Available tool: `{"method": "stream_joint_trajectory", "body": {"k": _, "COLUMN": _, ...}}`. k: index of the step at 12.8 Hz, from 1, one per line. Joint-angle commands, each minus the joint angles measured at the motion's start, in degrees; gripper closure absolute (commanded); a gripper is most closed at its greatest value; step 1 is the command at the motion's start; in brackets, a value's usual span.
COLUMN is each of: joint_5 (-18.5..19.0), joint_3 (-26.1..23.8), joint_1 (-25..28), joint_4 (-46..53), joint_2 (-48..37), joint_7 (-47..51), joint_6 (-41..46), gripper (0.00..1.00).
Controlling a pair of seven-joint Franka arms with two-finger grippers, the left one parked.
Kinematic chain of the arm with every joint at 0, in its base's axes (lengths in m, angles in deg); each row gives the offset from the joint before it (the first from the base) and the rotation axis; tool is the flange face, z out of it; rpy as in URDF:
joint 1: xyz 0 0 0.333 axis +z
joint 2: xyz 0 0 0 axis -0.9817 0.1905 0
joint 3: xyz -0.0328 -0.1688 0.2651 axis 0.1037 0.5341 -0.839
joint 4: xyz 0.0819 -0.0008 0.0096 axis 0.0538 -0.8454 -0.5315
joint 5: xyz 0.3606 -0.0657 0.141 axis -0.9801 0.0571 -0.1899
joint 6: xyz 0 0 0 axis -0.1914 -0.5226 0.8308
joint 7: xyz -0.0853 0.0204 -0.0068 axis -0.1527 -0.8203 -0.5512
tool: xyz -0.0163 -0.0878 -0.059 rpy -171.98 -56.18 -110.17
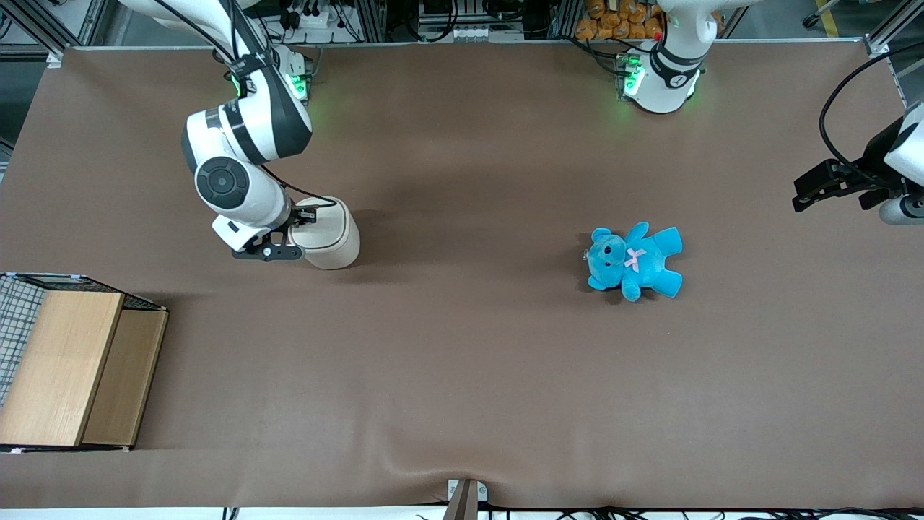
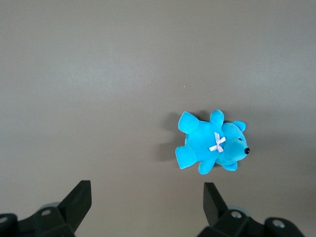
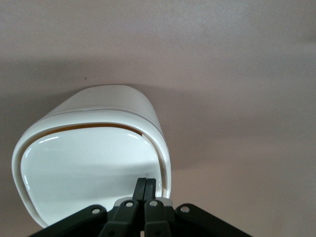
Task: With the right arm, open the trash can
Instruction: 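Press the right gripper against the lid to pop it open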
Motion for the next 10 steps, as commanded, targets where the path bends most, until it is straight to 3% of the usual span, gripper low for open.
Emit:
{"method": "stream_joint_trajectory", "body": {"k": 1, "joint_5": 0.81, "joint_3": 0.20, "joint_1": 0.66, "joint_4": -3.17, "joint_2": -0.75, "joint_7": 1.23, "joint_6": -3.46, "gripper": 1.00}}
{"method": "stream_joint_trajectory", "body": {"k": 5, "joint_5": 0.81, "joint_3": 0.20, "joint_1": 0.66, "joint_4": -4.32, "joint_2": -0.14, "joint_7": 1.23, "joint_6": -5.58, "gripper": 1.00}}
{"method": "stream_joint_trajectory", "body": {"k": 7, "joint_5": 0.46, "joint_3": 0.20, "joint_1": 0.58, "joint_4": -1.97, "joint_2": -1.54, "joint_7": 1.32, "joint_6": -0.26, "gripper": 0.95}}
{"method": "stream_joint_trajectory", "body": {"k": 8, "joint_5": -0.06, "joint_3": 0.20, "joint_1": 0.49, "joint_4": 2.83, "joint_2": -1.80, "joint_7": 1.32, "joint_6": 6.66, "gripper": 0.50}}
{"method": "stream_joint_trajectory", "body": {"k": 9, "joint_5": -0.41, "joint_3": 0.20, "joint_1": 0.40, "joint_4": 8.36, "joint_2": -1.55, "joint_7": 1.32, "joint_6": 13.51, "gripper": 0.16}}
{"method": "stream_joint_trajectory", "body": {"k": 10, "joint_5": -0.77, "joint_3": 0.20, "joint_1": 0.23, "joint_4": 13.38, "joint_2": -1.37, "joint_7": 1.32, "joint_6": 19.06, "gripper": 0.00}}
